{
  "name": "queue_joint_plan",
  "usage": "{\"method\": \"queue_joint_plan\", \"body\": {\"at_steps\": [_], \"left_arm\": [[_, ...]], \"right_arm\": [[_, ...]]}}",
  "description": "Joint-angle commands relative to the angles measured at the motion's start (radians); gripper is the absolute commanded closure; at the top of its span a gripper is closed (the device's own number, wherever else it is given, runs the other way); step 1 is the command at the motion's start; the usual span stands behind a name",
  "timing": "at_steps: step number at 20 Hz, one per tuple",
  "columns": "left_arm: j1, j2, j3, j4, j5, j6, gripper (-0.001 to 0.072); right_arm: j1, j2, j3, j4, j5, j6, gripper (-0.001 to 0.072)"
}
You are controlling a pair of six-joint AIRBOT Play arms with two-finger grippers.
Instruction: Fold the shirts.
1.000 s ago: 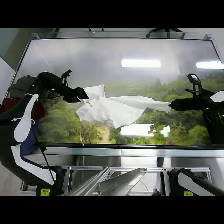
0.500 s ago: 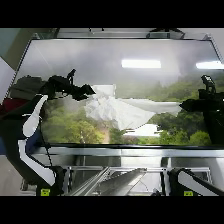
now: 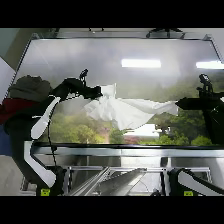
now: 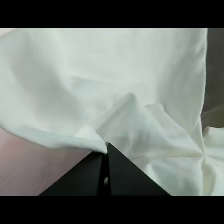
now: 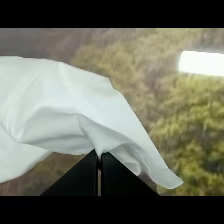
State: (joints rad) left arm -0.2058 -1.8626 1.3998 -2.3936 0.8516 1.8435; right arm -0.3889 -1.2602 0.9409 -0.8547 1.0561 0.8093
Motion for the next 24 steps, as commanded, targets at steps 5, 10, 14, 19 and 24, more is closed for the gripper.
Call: {"method": "queue_joint_plan", "body": {"at_steps": [5, 10, 14, 19, 24], "left_arm": [[-0.010, 0.118, 0.001, -0.010, 0.009, 0.042, 0.0694], [0.015, 0.504, 0.003, -0.014, 0.015, 0.109, 0.0694], [0.084, 0.884, 0.003, 0.003, 0.016, 0.113, 0.0694], [0.195, 1.193, -0.002, 0.156, 0.158, 0.107, 0.0694], [0.245, 1.240, -0.239, 0.131, 0.243, 0.101, 0.0694]], "right_arm": [[0.005, 0.019, 0.028, 0.113, 0.046, -0.003, 0.0693], [0.005, 0.192, 0.211, 0.331, 0.194, -0.020, 0.0693], [0.005, 0.421, 0.372, 0.354, 0.178, -0.016, 0.0692], [-0.023, 0.691, 0.405, 0.336, 0.019, -0.016, 0.0693], [-0.021, 0.671, 0.355, 0.332, 0.175, 0.067, 0.0692]]}}
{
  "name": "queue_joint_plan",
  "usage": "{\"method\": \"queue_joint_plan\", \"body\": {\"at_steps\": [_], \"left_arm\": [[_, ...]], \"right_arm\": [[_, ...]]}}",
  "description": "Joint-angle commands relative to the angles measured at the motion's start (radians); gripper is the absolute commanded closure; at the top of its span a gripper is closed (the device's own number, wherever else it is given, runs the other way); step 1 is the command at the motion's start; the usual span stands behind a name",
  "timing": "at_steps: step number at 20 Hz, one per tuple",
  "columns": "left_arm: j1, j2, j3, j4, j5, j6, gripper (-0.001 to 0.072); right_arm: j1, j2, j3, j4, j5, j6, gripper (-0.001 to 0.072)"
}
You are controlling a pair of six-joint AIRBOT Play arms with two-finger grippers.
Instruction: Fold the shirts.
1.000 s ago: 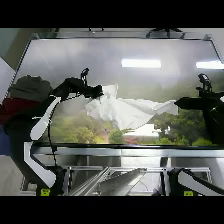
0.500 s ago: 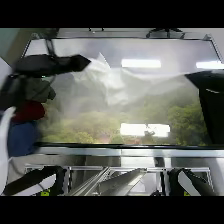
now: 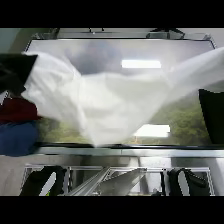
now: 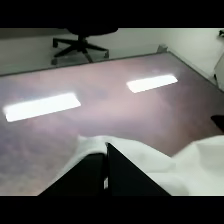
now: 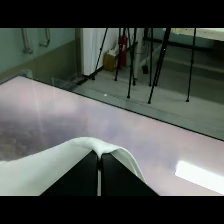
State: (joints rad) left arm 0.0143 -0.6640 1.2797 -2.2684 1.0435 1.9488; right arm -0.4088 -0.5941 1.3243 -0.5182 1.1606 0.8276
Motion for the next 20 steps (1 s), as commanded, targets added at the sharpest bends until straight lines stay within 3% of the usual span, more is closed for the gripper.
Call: {"method": "queue_joint_plan", "body": {"at_steps": [1, 5, 8, 14, 15, 16, 20], "left_arm": [[0.021, 0.030, -0.179, -0.014, 0.052, -0.005, 0.0694], [-0.087, -0.108, -0.375, -0.037, 0.019, 0.036, 0.0694], [-0.171, -0.244, -0.477, -0.034, -0.095, 0.083, 0.0694], [-0.106, -0.512, -0.466, -0.018, -0.124, 0.138, 0.0690], [-0.075, -0.551, -0.428, -0.018, -0.110, 0.138, 0.0491], [-0.042, -0.586, -0.381, -0.019, -0.076, 0.135, -0.0004], [0.068, -0.643, -0.231, -0.052, 0.180, 0.058, 0.0019]], "right_arm": [[-0.001, -0.008, -0.071, -0.005, 0.102, 0.059, 0.0693], [-0.001, -0.023, -0.333, -0.004, 0.139, 0.037, 0.0692], [-0.001, -0.024, -0.553, -0.005, 0.101, -0.009, 0.0693], [-0.001, -0.094, -0.798, -0.007, -0.078, -0.074, 0.0692], [-0.001, -0.122, -0.798, -0.003, -0.092, -0.083, 0.0692], [-0.001, -0.150, -0.798, -0.001, -0.107, -0.095, 0.0692], [-0.001, -0.246, -0.798, -0.001, -0.115, -0.114, 0.0692]]}}
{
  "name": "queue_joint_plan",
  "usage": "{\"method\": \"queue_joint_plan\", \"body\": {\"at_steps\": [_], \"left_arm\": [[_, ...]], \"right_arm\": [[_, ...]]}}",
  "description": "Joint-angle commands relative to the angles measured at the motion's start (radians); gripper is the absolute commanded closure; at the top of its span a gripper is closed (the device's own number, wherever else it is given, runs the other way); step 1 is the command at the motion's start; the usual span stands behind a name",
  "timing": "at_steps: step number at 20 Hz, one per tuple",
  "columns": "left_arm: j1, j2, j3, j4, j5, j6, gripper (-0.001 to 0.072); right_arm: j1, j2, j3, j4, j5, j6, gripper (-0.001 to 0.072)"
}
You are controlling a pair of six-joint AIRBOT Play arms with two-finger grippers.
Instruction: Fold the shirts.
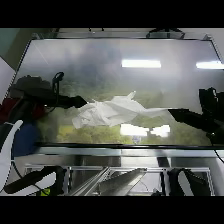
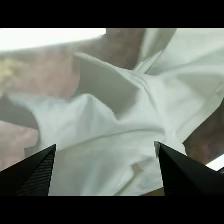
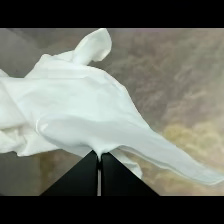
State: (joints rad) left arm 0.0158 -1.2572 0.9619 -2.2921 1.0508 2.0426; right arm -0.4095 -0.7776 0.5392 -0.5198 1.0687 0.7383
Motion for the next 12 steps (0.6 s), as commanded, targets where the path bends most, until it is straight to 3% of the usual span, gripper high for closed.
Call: {"method": "queue_joint_plan", "body": {"at_steps": [1, 3, 5, 10, 11, 12], "left_arm": [[0.072, -0.045, 0.102, -0.057, 0.244, -0.035, 0.0019], [0.043, -0.008, 0.083, -0.090, 0.308, -0.036, 0.0021], [-0.042, 0.056, 0.015, -0.091, 0.266, -0.043, 0.0021], [-0.240, 0.102, -0.156, -0.081, -0.130, -0.089, 0.0035], [-0.256, 0.073, -0.169, -0.081, -0.180, -0.096, 0.0130], [-0.267, 0.034, -0.172, -0.082, -0.205, -0.095, 0.0131]], "right_arm": [[0.000, -0.081, -0.013, 0.000, -0.029, -0.036, 0.0692], [0.000, -0.117, -0.013, 0.000, -0.050, -0.036, 0.0692], [0.000, -0.146, -0.013, 0.001, -0.052, -0.037, 0.0692], [0.000, -0.170, -0.013, 0.001, -0.051, -0.055, 0.0692], [0.000, -0.170, -0.013, 0.001, -0.051, -0.055, 0.0692], [0.000, -0.170, -0.013, 0.001, -0.051, -0.055, 0.0692]]}}
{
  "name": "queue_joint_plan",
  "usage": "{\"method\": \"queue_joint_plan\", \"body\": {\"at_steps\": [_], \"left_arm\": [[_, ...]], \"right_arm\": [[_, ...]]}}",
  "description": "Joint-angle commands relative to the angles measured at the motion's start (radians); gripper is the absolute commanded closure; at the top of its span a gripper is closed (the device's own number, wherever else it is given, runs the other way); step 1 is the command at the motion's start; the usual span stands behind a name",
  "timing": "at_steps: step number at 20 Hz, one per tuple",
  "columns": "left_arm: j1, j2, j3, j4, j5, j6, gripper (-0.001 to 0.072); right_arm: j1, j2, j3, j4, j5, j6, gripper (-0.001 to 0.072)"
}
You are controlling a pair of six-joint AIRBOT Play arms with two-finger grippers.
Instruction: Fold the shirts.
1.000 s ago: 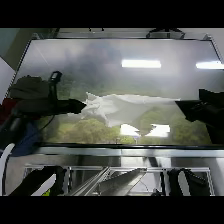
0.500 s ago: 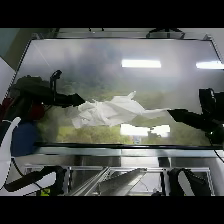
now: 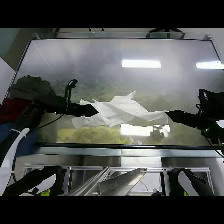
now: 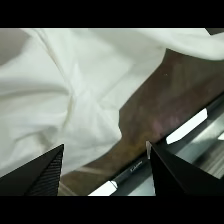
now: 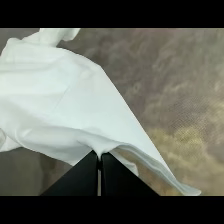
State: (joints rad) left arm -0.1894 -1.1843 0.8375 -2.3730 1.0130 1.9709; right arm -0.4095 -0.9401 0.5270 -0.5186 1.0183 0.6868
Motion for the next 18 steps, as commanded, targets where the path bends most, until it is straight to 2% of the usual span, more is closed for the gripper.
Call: {"method": "queue_joint_plan", "body": {"at_steps": [1, 4, 7, 8, 9, 10, 16, 18], "left_arm": [[-0.072, -0.078, -0.040, 0.000, -0.174, -0.024, 0.0131], [-0.103, -0.188, 0.024, 0.072, -0.159, -0.027, 0.0132], [-0.142, -0.238, 0.105, 0.077, -0.108, -0.028, 0.0133], [-0.156, -0.244, 0.132, 0.078, -0.088, -0.027, 0.0284], [-0.161, -0.245, 0.155, 0.079, -0.063, -0.026, 0.0590], [-0.161, -0.240, 0.173, 0.079, -0.040, -0.021, 0.0694], [0.001, -0.066, 0.206, 0.078, 0.117, -0.023, 0.0694], [0.071, 0.049, 0.208, 0.068, 0.138, -0.023, 0.0694]], "right_arm": [[0.000, -0.008, 0.000, 0.000, 0.000, -0.004, 0.0692], [0.000, -0.008, 0.000, 0.000, 0.003, -0.004, 0.0692], [0.000, -0.008, 0.000, 0.000, 0.003, -0.004, 0.0692], [0.000, -0.008, 0.000, 0.000, 0.003, -0.004, 0.0692], [0.000, -0.008, 0.000, 0.000, 0.003, -0.004, 0.0692], [0.000, -0.008, 0.000, 0.000, 0.003, -0.003, 0.0692], [-0.078, 0.016, 0.031, 0.053, 0.008, 0.028, 0.0693], [-0.125, 0.051, 0.075, 0.151, 0.099, 0.020, 0.0693]]}}
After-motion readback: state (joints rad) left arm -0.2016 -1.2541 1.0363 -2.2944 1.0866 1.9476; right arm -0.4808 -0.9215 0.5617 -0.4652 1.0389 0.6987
